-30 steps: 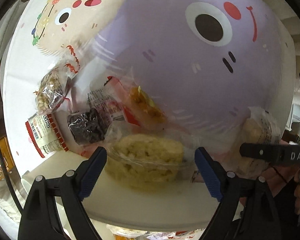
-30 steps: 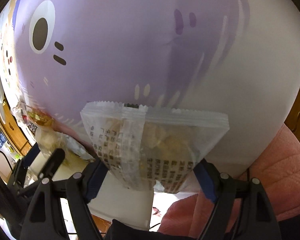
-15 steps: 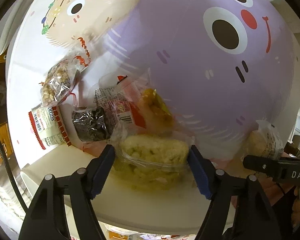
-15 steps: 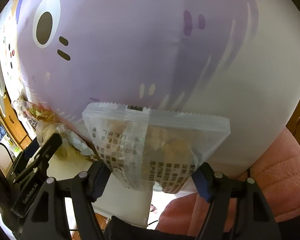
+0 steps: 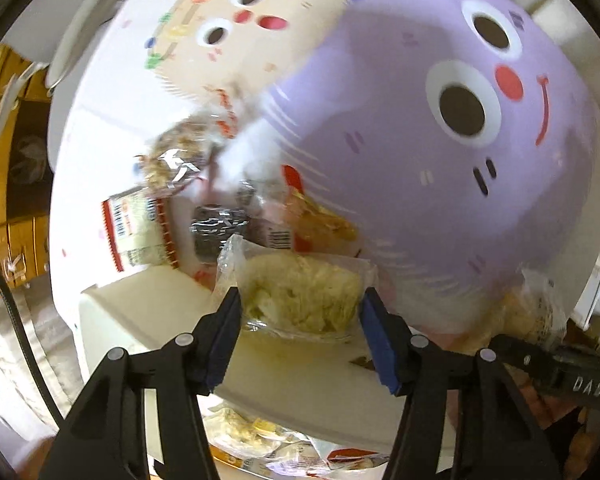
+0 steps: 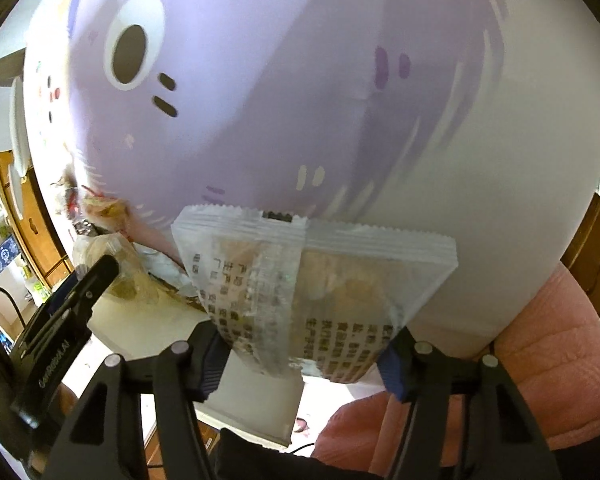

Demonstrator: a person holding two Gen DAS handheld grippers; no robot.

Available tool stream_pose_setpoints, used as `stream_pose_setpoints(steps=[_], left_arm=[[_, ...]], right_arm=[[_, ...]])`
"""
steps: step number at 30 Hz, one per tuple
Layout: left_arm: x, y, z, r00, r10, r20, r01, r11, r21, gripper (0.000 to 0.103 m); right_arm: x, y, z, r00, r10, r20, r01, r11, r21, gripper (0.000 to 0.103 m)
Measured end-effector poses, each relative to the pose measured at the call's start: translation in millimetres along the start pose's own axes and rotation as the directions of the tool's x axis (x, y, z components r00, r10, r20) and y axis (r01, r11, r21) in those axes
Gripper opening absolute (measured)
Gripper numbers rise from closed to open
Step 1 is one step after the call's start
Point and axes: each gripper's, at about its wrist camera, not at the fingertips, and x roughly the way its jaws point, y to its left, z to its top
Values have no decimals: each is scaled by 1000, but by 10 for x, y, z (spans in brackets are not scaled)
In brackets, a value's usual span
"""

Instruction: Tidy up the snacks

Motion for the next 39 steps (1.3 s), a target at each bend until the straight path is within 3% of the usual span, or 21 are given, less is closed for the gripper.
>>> stream_pose_setpoints(steps=[9,15,17,19,22,28,35,39], left_arm=[[-613,201,-305,989,-35,143,48,994,-95,56],[-927,238,-694,971,-37,238,80,982,-171,49],[-951,282,-820,967,-39,250,92,974,-206,39],[-1006,351,-949,960,-58,275,128,961,-244,13],[-1119,494,-1182,931,-104,349,214,932,-293,13],[-1227,674,-1680,902,-94,422,267,888,-374,14],[-1194,846,-2403,877,-17,480,280,829,-484,18],[-1133,949,-2820,861,23,509,305,777,-551,23]], right_arm=[[-268,35,-226,992,84,95,-74,992,-103,62],[-544,174,-425,969,165,184,-120,965,-234,62],[-632,221,-509,960,190,206,-129,952,-279,62],[-711,281,-624,949,225,222,-142,931,-335,62],[-803,367,-784,935,258,244,-144,903,-405,62],[-866,597,-1106,921,309,237,-135,825,-549,62],[-718,858,-1469,941,281,188,-95,753,-651,62],[-539,1006,-1698,962,233,143,-62,696,-716,63]])
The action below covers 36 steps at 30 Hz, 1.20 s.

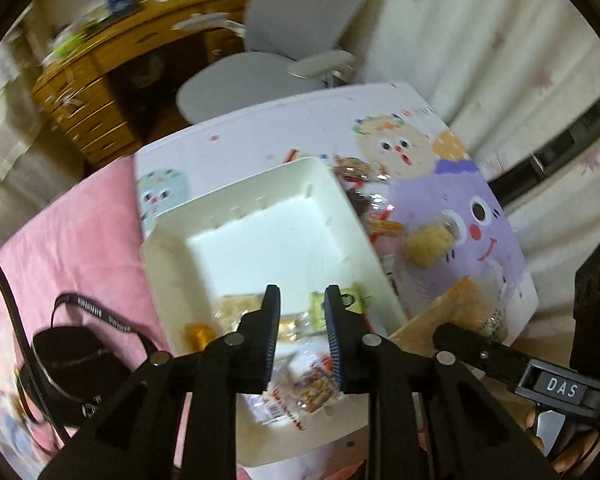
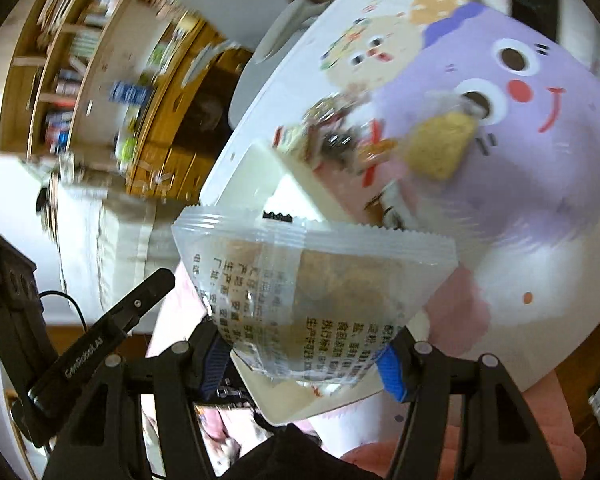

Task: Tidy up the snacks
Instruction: 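Move both grippers over the tray and open them to drop the snacks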

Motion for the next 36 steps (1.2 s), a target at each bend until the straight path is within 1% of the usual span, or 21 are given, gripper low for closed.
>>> stream_pose_setpoints(steps=[3,5,7,8,9,10,12,13,15,16,17,19,23,27,30,32,33,36], left_arm=[[-67,247,-191,999,34,31,-31,996,-78,24],[-89,426,-329,996,72,45,-65,987,-147,24],[-58,572,-446,995,94,38,-84,975,-205,24],[-40,621,-495,995,96,33,-87,971,-224,24],[-19,664,-548,995,94,27,-85,967,-240,24],[-5,693,-600,996,90,24,-81,965,-251,25],[8,720,-690,996,82,24,-73,960,-269,29],[18,718,-722,997,78,26,-68,958,-279,32],[19,699,-767,998,65,27,-54,953,-298,34],[25,672,-783,998,59,26,-48,951,-305,37],[38,638,-785,998,56,25,-45,950,-308,43],[51,551,-797,998,58,26,-47,949,-313,49],[92,305,-775,997,72,20,-62,949,-310,50],[125,-2,-737,996,78,31,-63,941,-331,51],[138,-239,-710,996,83,23,-69,928,-367,53],[142,-425,-692,996,85,26,-69,920,-386,59],[144,-509,-684,995,92,26,-75,916,-393,60],[163,-787,-679,994,105,29,-82,895,-439,63]], right_arm=[[143,169,-50,999,-12,-45,9,998,-57,63],[235,271,-82,997,-14,-73,8,996,-92,63],[334,380,-131,994,-23,-103,9,991,-133,64],[365,411,-150,994,-24,-111,7,989,-148,65],[393,440,-168,993,-22,-117,3,987,-161,69],[430,466,-174,992,-26,-120,5,985,-175,71],[483,484,-169,992,-42,-119,19,983,-185,76],[507,467,-158,991,-51,-121,28,982,-186,77],[531,423,-141,990,-65,-127,42,983,-177,77],[527,383,-128,989,-65,-133,42,985,-168,77],[514,354,-117,989,-61,-137,39,986,-161,77],[488,290,-72,989,-56,-140,35,988,-150,77],[335,121,82,992,-43,-118,27,991,-132,77],[152,-109,296,994,-63,-93,49,988,-146,77],[27,-286,481,993,-70,-99,55,987,-149,77],[-66,-382,590,992,-62,-109,44,985,-166,77],[-113,-421,644,992,-64,-112,42,982,-185,77],[-220,-531,792,990,-71,-125,40,971,-238,77]])
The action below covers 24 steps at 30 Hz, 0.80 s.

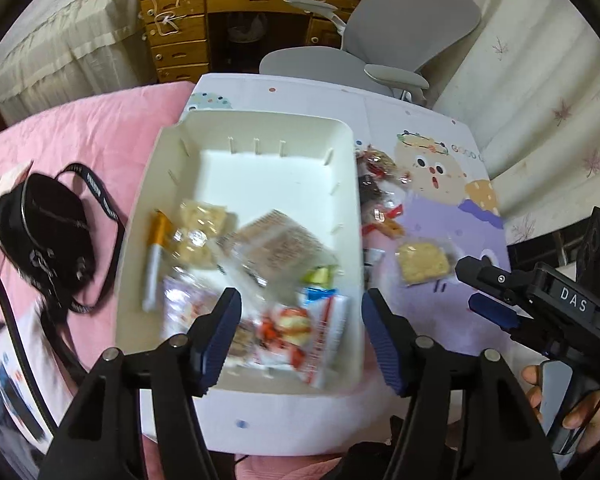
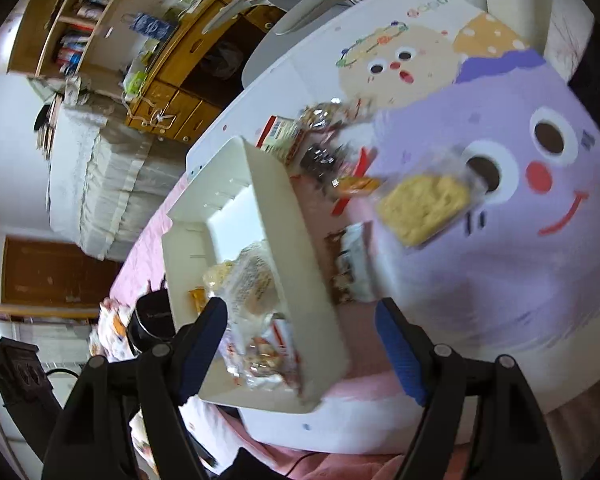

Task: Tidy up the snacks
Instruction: 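Move both grippers over the tray and open them to drop the snacks, then grasp the crumbly cake bag with the right gripper while the left gripper grasps the brown chocolate packet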

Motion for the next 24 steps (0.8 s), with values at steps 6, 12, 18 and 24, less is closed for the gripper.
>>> stream_pose_setpoints(steps=[6,12,18,24], left_arm=[[-9,-413,-274,1000,8,29,-5,994,-108,72],[60,-646,-512,1000,19,23,-12,960,-279,73],[151,-822,-649,998,64,-8,-61,903,-425,73],[271,-805,-645,993,107,-45,-114,829,-548,74]], right_arm=[[-170,-290,175,999,-1,-33,-3,995,-99,77],[-319,-474,306,999,-11,-44,1,974,-227,77],[-435,-576,416,1000,-17,-19,9,933,-359,77],[-466,-690,540,1000,6,-19,-13,900,-435,77]])
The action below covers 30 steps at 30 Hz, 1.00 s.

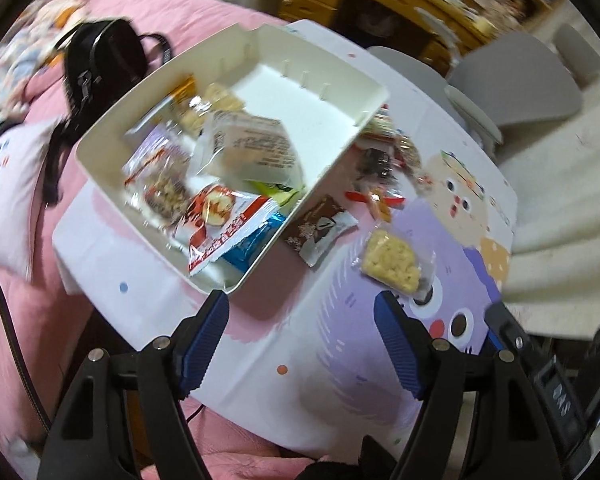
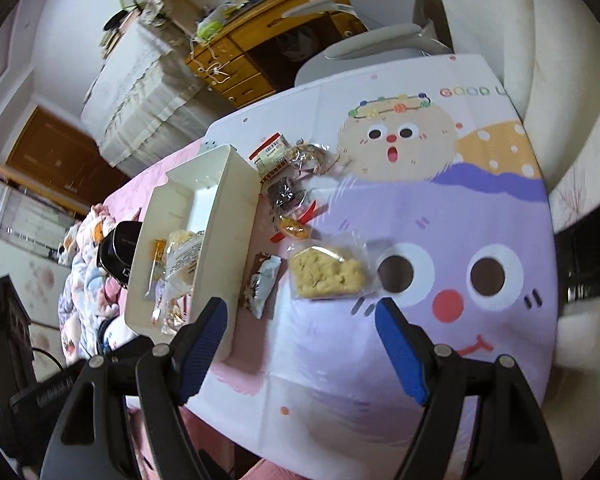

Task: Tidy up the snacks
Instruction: 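Grasp the crumbly cake bag with the right gripper while the left gripper grasps the brown chocolate packet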

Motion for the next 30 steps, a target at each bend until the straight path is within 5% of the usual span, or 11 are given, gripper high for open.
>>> stream_pose_setpoints(steps=[8,14,23,30], left_arm=[[346,-70,-8,1000,-5,-12,3,984,-178,77],[632,-196,85,1000,-3,1,3,956,-294,84],[1093,-355,291,999,43,-4,-41,926,-374,90],[1394,-336,349,996,85,-34,-91,897,-433,90]], right_arm=[[119,-109,122,1000,-22,19,25,976,-217,77],[319,-133,238,999,-45,31,54,908,-415,77],[708,-90,305,1000,-21,-9,9,723,-691,77],[947,41,174,996,49,-78,-92,539,-838,80]])
